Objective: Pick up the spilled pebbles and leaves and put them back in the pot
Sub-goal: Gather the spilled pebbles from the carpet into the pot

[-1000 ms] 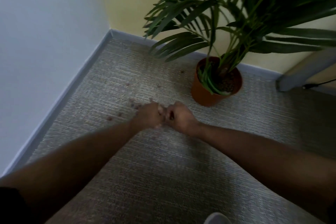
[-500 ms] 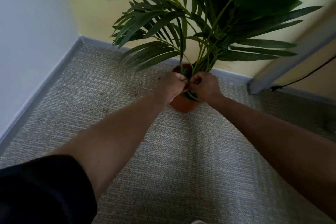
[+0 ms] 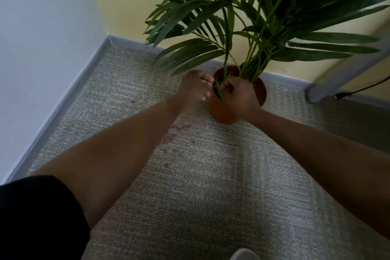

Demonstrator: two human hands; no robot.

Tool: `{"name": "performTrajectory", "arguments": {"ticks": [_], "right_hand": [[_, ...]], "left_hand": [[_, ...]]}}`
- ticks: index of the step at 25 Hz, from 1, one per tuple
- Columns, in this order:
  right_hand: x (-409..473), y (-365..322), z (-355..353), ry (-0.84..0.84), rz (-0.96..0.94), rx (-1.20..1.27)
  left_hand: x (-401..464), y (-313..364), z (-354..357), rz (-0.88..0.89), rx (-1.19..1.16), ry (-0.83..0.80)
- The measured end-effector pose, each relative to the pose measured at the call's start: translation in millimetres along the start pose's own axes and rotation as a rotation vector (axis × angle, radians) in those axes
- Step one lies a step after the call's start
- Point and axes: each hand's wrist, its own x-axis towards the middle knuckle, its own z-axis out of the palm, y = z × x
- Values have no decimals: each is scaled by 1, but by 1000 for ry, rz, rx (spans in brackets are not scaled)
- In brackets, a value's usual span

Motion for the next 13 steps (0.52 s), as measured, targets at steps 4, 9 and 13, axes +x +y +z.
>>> {"name": "performTrajectory", "arguments": {"ticks": [4,9,13], "right_hand": [[-17,-17,53,-387,-66,-61],[-26,-9,119,-627,50,-241],[-26,0,153,-674,106,-386]], "left_hand": [[-23,-53,-62,126,490,-16],[-66,-157,-127,-101,887,-99],[-77,-192,-136,-168,980,-82]]}}
